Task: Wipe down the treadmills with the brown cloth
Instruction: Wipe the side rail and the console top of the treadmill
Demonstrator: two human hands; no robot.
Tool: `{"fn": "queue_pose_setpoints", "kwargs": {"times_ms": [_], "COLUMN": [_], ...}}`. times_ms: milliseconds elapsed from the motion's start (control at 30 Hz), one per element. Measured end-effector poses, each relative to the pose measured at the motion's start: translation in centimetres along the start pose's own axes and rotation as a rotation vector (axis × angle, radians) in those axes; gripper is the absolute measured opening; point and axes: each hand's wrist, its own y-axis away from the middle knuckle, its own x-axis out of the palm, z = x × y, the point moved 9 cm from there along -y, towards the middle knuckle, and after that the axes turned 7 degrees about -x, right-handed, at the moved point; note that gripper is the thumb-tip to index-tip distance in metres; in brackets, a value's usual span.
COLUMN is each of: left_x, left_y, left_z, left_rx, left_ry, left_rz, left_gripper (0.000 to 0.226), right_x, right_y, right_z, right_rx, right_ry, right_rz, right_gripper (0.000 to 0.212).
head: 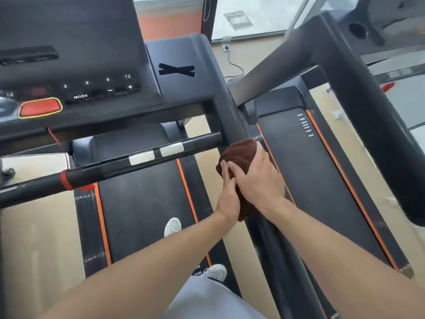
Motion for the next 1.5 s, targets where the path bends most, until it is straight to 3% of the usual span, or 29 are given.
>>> {"fn": "queue_pose_setpoints", "kwargs": {"times_ms": [100,167,267,367,467,600,667,767,833,900,1000,1133,1267,1500], "left_x": [-1.1,-2.6,-5.1,-5.8,-6.2,-7.0,-6.8,-6.1,-5.8,-5.8,-5.5,-6.0,-6.4,-7.6], "left_y": [-1.5,-2.6,-2.6,-0.9,0.2,-0.3,-2.7,-5.7,-7.3,-8.6,-9.0,-8.2,-8.9,-8.0], "left_z": [-2.1,-4.5,-7.7,-11.4,-17.0,-24.4,-27.0,-30.8,-32.0,-31.7,-31.9,-34.8,-34.6,-35.5], "left_rx": [-0.041,0.026,0.086,0.266,0.594,1.041,1.022,0.921,0.88,0.849,0.937,1.005,1.02,1.019], "left_ry": [0.03,-0.096,-0.317,-0.273,-0.286,-0.852,-1.106,-1.305,-1.447,-1.54,-1.561,-1.529,-1.476,-1.068], "left_rz": [-0.037,-0.131,-0.295,-0.315,-0.291,-0.489,-0.509,-0.521,-0.592,-0.644,-0.729,-0.833,-0.778,-0.675], "left_gripper": [0.042,0.04,0.034,0.014,0.006,0.024,0.036,0.043,0.045,0.047,0.042,0.041,0.048,0.047], "right_x": [0.4,1.2,1.8,1.4,1.2,1.0,0.8,0.3,0.5,1.1,2.3,2.8,2.5,1.8], "right_y": [-3.3,-5.7,-9.1,-11.5,-14.0,-17.6,-19.7,-21.2,-20.3,-18.1,-16.5,-19.7,-23.6,-30.3], "right_z": [3.8,6.8,9.2,9.7,9.9,10.6,10.8,10.8,10.9,11.7,13.3,15.3,17.4,20.8], "right_rx": [-0.238,-0.413,-0.61,-0.729,-0.698,-0.561,-0.454,-0.272,-0.2,-0.267,-0.455,-0.55,-0.62,-0.552], "right_ry": [0.259,0.357,0.351,0.265,0.181,-0.001,-0.124,-0.23,-0.137,0.103,0.318,0.314,0.312,0.264], "right_rz": [-0.096,-0.063,0.049,0.132,0.173,0.173,0.175,0.122,0.083,0.033,-0.028,0.061,0.142,0.088], "right_gripper": [0.075,0.067,0.065,0.066,0.066,0.066,0.065,0.067,0.069,0.071,0.072,0.063,0.063,0.063]}}
